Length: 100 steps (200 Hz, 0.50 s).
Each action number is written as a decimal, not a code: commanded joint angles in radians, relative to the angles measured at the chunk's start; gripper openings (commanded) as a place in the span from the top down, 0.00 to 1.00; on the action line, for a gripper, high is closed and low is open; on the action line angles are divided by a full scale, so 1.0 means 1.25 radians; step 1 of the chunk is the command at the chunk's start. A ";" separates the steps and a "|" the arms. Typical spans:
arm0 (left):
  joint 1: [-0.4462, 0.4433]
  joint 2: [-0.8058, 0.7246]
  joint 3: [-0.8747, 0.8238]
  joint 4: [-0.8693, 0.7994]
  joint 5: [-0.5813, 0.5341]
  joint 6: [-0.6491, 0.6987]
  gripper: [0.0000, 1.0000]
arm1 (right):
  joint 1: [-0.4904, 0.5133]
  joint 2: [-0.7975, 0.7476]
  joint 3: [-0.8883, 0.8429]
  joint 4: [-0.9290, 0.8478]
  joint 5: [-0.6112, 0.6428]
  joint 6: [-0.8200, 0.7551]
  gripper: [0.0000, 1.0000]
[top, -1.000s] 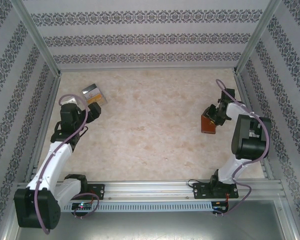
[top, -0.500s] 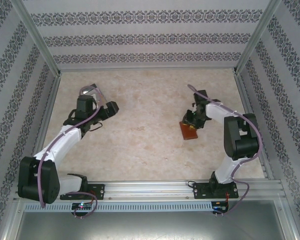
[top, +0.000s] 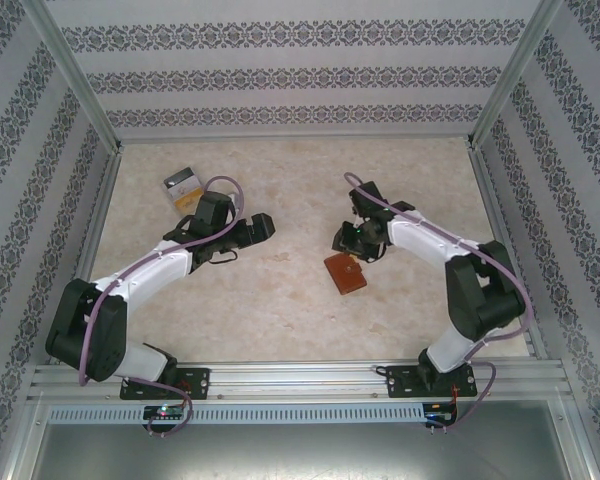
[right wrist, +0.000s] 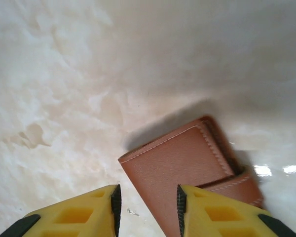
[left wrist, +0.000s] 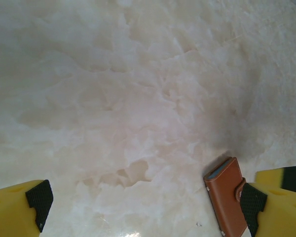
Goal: Put the credit cards into the card holder
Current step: Move the card holder to the bottom-center of the table.
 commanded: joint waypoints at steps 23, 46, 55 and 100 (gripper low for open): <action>-0.020 -0.044 -0.051 0.076 0.001 -0.075 0.01 | -0.045 -0.015 -0.054 -0.022 0.015 -0.062 0.66; -0.031 -0.028 -0.054 0.080 0.026 -0.092 0.01 | -0.029 0.024 -0.059 -0.045 0.034 -0.053 0.67; -0.040 -0.018 -0.044 0.071 0.039 -0.092 0.01 | -0.025 0.037 -0.063 -0.063 0.061 -0.039 0.67; -0.099 0.037 -0.006 0.050 0.061 -0.104 0.01 | 0.014 0.014 -0.189 0.021 0.015 0.106 0.68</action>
